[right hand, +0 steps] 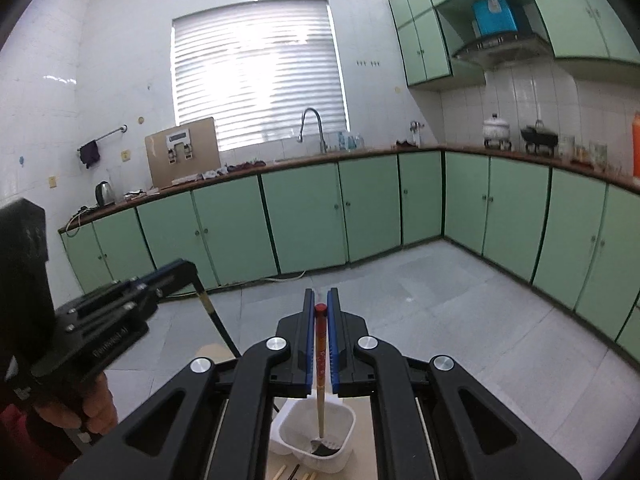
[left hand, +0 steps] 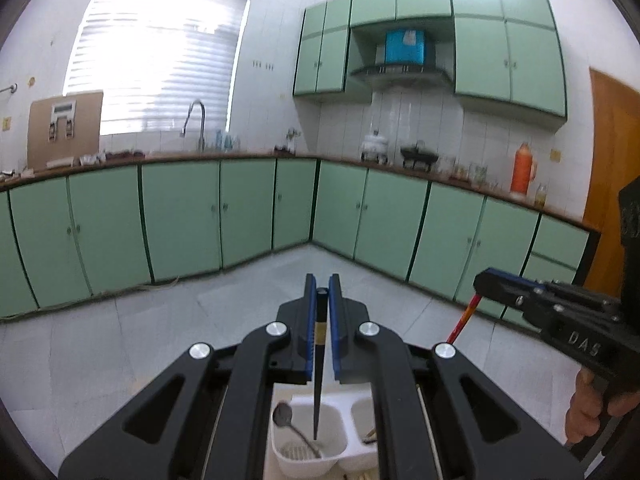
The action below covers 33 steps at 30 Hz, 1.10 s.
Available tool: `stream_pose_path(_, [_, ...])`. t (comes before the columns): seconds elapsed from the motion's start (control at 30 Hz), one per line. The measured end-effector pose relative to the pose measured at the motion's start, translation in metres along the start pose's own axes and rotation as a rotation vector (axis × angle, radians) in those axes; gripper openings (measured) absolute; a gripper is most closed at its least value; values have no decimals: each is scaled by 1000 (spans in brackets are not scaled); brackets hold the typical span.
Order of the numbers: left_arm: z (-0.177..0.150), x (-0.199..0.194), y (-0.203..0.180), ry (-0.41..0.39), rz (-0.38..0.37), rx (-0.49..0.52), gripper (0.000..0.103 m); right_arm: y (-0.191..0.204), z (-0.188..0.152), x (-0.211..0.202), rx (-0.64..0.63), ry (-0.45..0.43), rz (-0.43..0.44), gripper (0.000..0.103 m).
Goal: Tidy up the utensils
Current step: 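Lift both chopsticks and drop them into the white utensil holder, then return both open tools over the remaining chopsticks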
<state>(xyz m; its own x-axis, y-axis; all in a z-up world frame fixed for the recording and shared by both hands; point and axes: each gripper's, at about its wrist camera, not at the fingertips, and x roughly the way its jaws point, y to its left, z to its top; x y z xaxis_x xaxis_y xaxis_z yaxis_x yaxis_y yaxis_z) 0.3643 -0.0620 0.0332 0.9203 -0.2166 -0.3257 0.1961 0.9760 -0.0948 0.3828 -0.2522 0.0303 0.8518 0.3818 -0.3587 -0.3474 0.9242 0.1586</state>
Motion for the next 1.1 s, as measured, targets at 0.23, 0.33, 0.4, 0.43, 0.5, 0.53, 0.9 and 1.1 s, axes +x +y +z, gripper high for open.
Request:
stream_pose_path(0.23, [-30, 16, 8, 42, 38, 23, 7, -5, -32, 21, 13, 77, 9, 7])
stream_pose_path(0.33, [-41, 14, 11, 46, 48, 36, 12, -4, -42, 21, 9, 89, 3, 9])
stream_pose_path(0.4, [-45, 8, 13, 40, 55, 39, 28, -5, -48, 16, 13, 90, -9, 16])
stream_pose_path(0.43, [-46, 4, 15, 33, 56, 33, 32, -6, -49, 14, 18, 85, -15, 26])
stream_pose_path(0.5, [-49, -6, 19, 15, 58, 21, 44, -8, -53, 5, 31, 63, -30, 39])
stream_pose_path(0.53, [-50, -10, 20, 6, 62, 22, 48, -9, -56, -1, 37, 50, -39, 44])
stream_pose_path(0.9, [-115, -86, 32, -35, 143, -7, 89, 1, -127, -64, 50, -18, -177, 93])
stream_pose_path(1.1, [-165, -102, 34, 48, 179, -13, 89, 13, -186, -74, 65, 44, -218, 95])
